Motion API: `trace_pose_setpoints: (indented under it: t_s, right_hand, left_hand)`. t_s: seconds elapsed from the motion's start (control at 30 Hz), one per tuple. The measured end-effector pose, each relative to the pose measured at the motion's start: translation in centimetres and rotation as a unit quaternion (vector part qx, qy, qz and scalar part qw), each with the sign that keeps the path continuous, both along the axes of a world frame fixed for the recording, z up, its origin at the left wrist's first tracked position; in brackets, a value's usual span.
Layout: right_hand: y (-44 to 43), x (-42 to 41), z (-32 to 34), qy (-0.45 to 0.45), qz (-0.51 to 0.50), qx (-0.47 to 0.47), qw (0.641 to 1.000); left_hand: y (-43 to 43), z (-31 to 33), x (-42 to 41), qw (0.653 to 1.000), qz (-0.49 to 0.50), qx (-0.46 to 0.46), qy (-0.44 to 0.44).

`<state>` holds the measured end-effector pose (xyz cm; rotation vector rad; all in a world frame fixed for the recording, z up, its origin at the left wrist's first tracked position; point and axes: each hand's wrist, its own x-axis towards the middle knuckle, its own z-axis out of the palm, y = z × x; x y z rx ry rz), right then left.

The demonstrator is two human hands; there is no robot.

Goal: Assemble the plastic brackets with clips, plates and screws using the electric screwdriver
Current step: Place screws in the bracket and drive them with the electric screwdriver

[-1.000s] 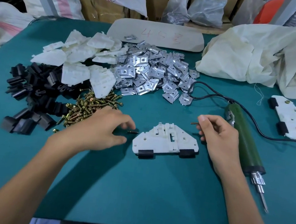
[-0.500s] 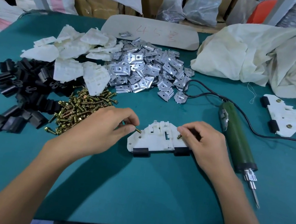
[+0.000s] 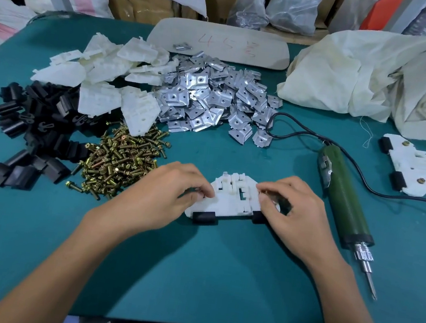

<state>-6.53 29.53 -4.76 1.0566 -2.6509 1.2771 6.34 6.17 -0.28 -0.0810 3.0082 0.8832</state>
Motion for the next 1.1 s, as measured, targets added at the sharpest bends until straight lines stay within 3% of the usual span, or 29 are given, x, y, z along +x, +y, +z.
trace_pose_setpoints:
  t_s: [0.33,0.53,0.67,1.1]
  right_hand:
    - [0.1,-0.1,-0.8,-0.037,-0.004,-0.023,0.999]
    - [0.2,-0.2,-0.9,-0.051,-0.016,-0.033,0.998]
    - [0.2,-0.1,-1.0,-0.052,0.004,-0.045,0.998]
    - [0.1,0.0,-0.7,-0.056,0.002,-0.038,0.998]
  left_hand:
    - [0.4,-1.2,0.5,0.994,0.059,0.072,0.049]
    - [1.0,-1.8,0.4,0.988,0.096,0.047,0.110]
    - [0.7,-2.1,0.5,0.986,0.094,0.107,0.089]
    - [0.7,-3.1,0.7,0.979,0.117,0.121,0.113]
